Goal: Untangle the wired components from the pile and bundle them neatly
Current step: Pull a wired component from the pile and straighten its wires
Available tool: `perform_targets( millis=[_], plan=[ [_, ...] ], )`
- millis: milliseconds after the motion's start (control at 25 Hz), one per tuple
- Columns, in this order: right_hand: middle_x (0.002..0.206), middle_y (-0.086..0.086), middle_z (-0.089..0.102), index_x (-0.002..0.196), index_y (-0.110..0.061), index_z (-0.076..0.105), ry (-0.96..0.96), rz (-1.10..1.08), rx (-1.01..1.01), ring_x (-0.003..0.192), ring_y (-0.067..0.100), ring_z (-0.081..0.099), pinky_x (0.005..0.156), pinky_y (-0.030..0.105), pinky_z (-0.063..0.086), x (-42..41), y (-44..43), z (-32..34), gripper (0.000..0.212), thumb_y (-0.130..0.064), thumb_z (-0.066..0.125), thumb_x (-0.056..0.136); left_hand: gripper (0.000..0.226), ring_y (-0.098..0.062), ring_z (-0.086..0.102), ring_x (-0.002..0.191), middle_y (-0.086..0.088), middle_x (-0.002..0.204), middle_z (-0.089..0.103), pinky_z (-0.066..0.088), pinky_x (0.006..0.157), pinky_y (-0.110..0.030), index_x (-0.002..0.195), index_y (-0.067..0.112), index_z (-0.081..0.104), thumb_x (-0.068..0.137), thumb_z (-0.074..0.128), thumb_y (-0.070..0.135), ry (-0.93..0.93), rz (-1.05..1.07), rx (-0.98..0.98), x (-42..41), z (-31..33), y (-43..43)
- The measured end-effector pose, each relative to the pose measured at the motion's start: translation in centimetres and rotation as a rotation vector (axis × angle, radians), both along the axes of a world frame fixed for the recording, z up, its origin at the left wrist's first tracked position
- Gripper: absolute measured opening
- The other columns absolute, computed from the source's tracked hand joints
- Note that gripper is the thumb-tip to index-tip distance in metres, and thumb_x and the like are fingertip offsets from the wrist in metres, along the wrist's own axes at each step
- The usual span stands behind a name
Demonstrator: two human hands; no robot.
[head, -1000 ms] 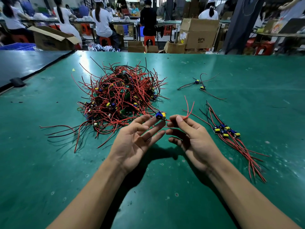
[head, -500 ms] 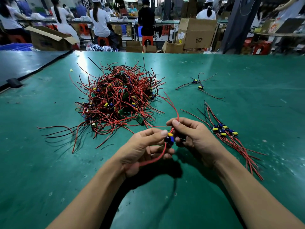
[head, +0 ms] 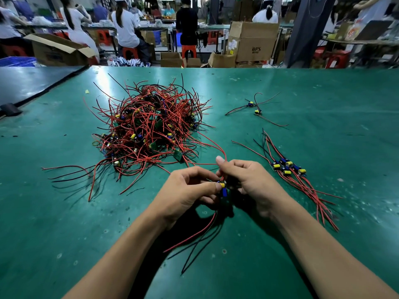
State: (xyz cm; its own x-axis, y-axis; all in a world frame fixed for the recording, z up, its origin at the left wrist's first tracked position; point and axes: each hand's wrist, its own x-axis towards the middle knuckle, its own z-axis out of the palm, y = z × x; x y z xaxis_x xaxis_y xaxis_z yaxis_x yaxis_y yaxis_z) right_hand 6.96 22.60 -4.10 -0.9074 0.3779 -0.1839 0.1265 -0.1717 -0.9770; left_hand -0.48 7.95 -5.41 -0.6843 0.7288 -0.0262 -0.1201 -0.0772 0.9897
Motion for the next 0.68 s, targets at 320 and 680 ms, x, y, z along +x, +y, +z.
perform_targets(
  millis=[320,680],
  plan=[
    [0.057,-0.002,0.043,0.078,-0.007,0.067,0.103,0.075,-0.305,0.040,0.004,0.036,0.038,0.016,0.028,-0.3,0.8,-0.3,0.026,-0.029,0.078,0.070,0.004,-0.019,0.060,0.063,-0.012,0.074,0.067,0.053,0.060,-0.023,0.082,0.006,0.068,0.082,0.069,0.010,-0.069,-0.092,-0.004,0.3,0.6,-0.1],
    [0.069,-0.002,0.048,0.095,-0.011,0.078,0.136,0.285,-0.296,0.047,0.004,0.039,0.044,0.016,0.033,0.1,1.5,-0.4,0.017,-0.020,0.073,0.082,0.004,-0.019,0.054,0.056,-0.013,0.069,0.059,0.046,0.060,-0.031,0.079,0.005,0.067,0.080,0.070,0.008,-0.090,-0.015,0.019,0.7,0.4,0.1]
  ],
)
